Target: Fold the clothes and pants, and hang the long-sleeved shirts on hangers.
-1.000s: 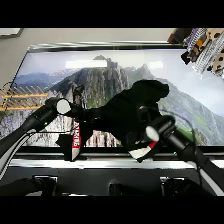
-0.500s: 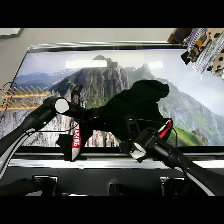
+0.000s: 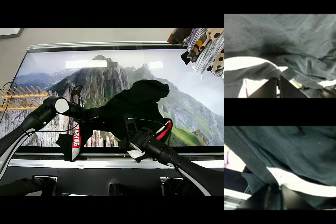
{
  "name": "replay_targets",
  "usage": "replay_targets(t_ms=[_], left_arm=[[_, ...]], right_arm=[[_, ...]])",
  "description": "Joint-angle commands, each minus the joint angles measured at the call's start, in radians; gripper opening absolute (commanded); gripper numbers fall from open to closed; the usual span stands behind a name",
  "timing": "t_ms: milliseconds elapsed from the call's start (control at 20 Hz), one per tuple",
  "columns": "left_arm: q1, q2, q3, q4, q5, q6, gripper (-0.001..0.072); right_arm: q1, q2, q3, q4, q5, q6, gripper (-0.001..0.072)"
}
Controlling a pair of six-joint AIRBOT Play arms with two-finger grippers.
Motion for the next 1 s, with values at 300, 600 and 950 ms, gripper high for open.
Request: replay_targets(t_ms=[300, 600, 950], left_arm=[[0.001, 0.003, 0.000, 0.000, 0.000, 0.032, 0.0024], [0.000, 0.076, 0.002, 0.029, 0.000, 0.139, 0.0023], [-0.002, 0.298, 0.057, 0.132, -0.067, 0.134, 0.0022]], right_arm=[[0.001, 0.063, 0.045, -0.110, 0.097, 0.169, 0.0047], [-0.158, 0.173, 0.245, -0.094, 0.197, 0.210, 0.0045], [-0.260, 0.175, 0.669, 0.114, 0.449, 0.074, 0.0045]])
